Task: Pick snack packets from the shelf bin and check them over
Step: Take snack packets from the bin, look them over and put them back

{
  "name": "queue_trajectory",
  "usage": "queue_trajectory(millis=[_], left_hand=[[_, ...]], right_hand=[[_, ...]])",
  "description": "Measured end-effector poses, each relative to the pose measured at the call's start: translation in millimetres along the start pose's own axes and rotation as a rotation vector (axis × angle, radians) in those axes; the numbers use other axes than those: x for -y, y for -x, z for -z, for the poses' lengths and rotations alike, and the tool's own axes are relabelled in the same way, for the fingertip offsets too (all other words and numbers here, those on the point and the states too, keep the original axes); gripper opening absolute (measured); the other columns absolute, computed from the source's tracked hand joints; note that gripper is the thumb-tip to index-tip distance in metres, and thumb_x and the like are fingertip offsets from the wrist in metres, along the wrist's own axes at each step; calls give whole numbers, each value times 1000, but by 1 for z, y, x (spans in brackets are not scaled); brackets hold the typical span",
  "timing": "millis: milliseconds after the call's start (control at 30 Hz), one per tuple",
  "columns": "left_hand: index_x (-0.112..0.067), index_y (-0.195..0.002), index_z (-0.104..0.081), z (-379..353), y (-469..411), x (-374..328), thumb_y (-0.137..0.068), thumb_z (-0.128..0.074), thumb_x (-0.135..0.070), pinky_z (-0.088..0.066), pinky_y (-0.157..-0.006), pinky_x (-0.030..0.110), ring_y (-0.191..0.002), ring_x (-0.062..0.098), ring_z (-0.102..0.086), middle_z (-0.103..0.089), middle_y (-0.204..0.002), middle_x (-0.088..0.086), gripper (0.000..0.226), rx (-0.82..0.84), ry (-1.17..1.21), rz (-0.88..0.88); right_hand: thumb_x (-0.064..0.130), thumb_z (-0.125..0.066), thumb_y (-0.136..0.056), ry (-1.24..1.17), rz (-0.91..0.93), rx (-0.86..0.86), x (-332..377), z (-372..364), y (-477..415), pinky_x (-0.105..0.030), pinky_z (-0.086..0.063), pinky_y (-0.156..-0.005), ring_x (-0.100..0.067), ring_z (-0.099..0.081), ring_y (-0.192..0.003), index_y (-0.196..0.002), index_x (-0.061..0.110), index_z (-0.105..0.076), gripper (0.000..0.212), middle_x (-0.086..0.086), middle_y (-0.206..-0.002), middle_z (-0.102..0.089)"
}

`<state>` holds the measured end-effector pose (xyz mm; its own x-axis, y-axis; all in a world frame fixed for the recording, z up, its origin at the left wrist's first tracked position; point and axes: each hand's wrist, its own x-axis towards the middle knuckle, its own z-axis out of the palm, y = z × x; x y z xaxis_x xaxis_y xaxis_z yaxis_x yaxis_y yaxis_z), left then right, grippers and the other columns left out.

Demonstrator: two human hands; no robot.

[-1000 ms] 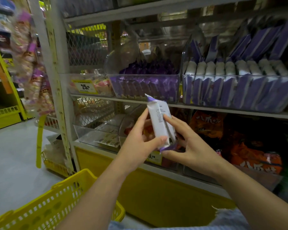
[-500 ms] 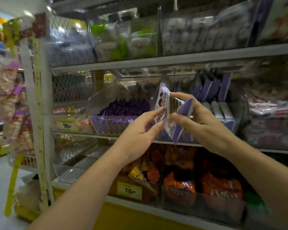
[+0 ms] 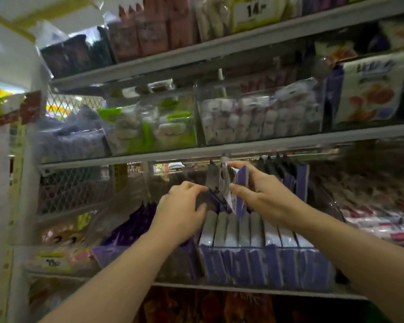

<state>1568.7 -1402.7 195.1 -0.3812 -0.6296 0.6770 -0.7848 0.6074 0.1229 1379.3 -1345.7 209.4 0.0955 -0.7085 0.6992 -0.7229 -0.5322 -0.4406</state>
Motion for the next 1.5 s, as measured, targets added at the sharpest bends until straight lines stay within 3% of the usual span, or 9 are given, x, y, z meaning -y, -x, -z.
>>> queue_trajectory(millis=[67,167,267,433,567,833,1067,1300,1500], left_hand=[[-33,-137,-48,-6,-18,0,-93,-53,-34,-42,-100,39,-124,23,-45,-50,-136,-4,45,35,-101,18],[-34,-139,-45,-16,-42,0,-91,-54,-33,-40,-99,42,-127,28,-45,-49,-138,1,49,104,-180,56],[-36,-138,-45,-26,-61,1,-90,-58,-30,-43,-97,42,-127,29,-47,-49,-138,3,50,149,-247,51],[-27,-129,-56,-33,-94,-6,-93,-56,-20,-45,-96,39,-122,30,-54,-55,-135,6,37,205,-287,105],[-21,-113,-61,-32,-103,-6,-97,-45,-22,-42,-80,31,-111,30,-59,-61,-125,8,23,177,-122,180],[-17,-108,-57,-36,-79,7,-97,-48,-10,-48,-76,44,-98,34,-60,-55,-113,5,16,-260,33,31],[-16,-97,-63,-38,-71,14,-95,-52,-8,-47,-74,38,-88,25,-59,-56,-105,2,14,-276,211,-60],[-16,-108,-65,-40,-76,24,-88,-66,-8,-44,-79,24,-90,17,-54,-46,-102,-4,21,-194,244,-62],[-18,-114,-63,-44,-82,25,-89,-66,-8,-37,-79,15,-98,18,-53,-49,-118,2,27,-118,198,-35]], right_hand=[[35,-53,-96,42,-26,34,-9,-1,-12,-6,-43,-68,10,-56,-77,-138,41,-39,44,19,-83,-59],[37,-52,-96,105,-56,57,-21,-3,-25,-13,-42,-72,-1,-59,-88,-131,37,-43,36,14,-91,-62],[36,-52,-96,171,-64,35,-32,-6,-36,-18,-43,-67,-7,-60,-82,-99,36,-51,4,12,-84,-62],[37,-50,-95,240,-58,13,-42,-6,-50,-15,-37,-57,-3,-55,-72,-84,29,-49,14,8,-78,-60],[36,-48,-95,233,-90,8,-43,-11,-61,-28,-40,-68,-12,-55,-82,-95,28,-51,8,5,-91,-58],[30,-47,-97,334,-231,63,-31,-23,-82,-32,-43,-80,-34,-58,-103,-109,11,-55,25,-15,-112,-61],[24,-52,-92,445,-211,241,-46,-40,-105,-35,-47,-96,-28,-58,-114,-119,12,-63,31,-12,-125,-62],[23,-68,-86,426,-62,111,-66,-45,-106,-38,-40,-106,-25,-47,-129,-140,20,-46,58,-6,-142,-50],[26,-72,-81,608,-38,145,-65,-43,-96,-39,-51,-92,-26,-60,-113,-127,19,-54,50,-6,-125,-61]])
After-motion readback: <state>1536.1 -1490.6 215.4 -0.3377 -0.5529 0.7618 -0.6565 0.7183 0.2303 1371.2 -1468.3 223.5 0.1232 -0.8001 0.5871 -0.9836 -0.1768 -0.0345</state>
